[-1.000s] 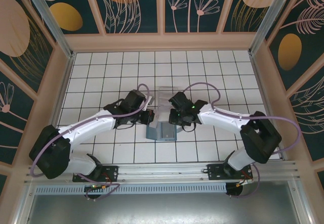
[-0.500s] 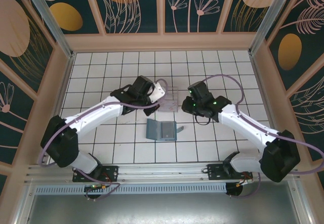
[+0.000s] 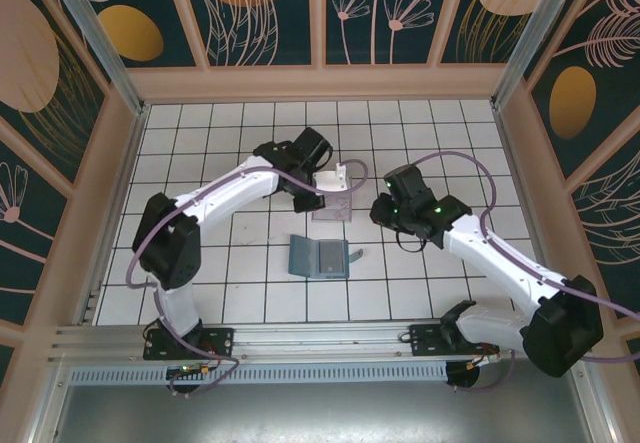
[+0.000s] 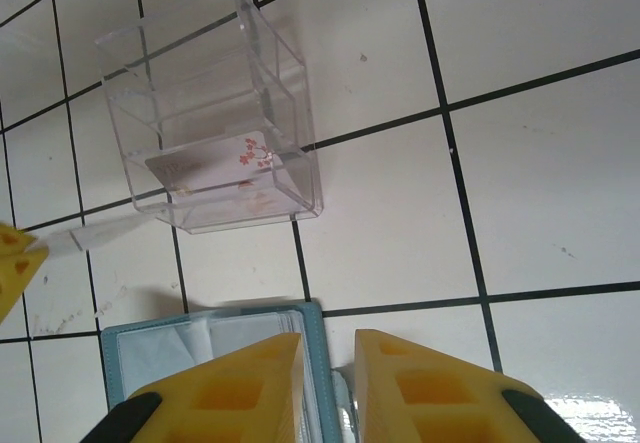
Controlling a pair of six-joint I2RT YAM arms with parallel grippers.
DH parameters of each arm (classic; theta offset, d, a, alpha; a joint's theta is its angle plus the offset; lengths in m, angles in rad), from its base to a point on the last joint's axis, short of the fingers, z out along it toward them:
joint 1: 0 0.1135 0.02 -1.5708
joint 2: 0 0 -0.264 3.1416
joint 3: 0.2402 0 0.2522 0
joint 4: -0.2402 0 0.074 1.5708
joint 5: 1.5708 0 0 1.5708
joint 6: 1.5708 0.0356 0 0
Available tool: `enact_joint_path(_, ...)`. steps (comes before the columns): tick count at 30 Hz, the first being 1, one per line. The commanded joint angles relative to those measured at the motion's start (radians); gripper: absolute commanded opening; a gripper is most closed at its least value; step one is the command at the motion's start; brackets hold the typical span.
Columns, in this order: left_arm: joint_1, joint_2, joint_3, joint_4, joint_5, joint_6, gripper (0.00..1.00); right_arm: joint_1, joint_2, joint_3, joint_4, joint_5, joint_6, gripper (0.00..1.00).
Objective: Take the credit cards out of the card holder
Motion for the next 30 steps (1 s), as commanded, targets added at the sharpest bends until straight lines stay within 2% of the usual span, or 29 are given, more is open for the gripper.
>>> enact_joint_path(1, 0.004, 0.085, 0.116, -0.154, 0.004, 0.092, 0.00, -0.014, -0.041, -0.018, -0.025, 0.041, 0.007, 0.21)
enact_joint_path(8, 0.003, 0.218, 0.308, -0.242, 0.009, 0.129, 0.00, -0.021, -0.064, -0.020, -0.042, 0.054, 0.014, 0.21)
enact_joint_path(17, 0.003, 0.318, 0.436, -0.306, 0.025, 0.162, 0.00, -0.048, -0.081, -0.027, -0.051, 0.051, 0.005, 0.21)
enact_joint_path(30, 0.003, 0.406, 0.500, -0.333, 0.059, 0.165, 0.00, -0.060, -0.074, -0.037, -0.039, 0.037, 0.002, 0.21)
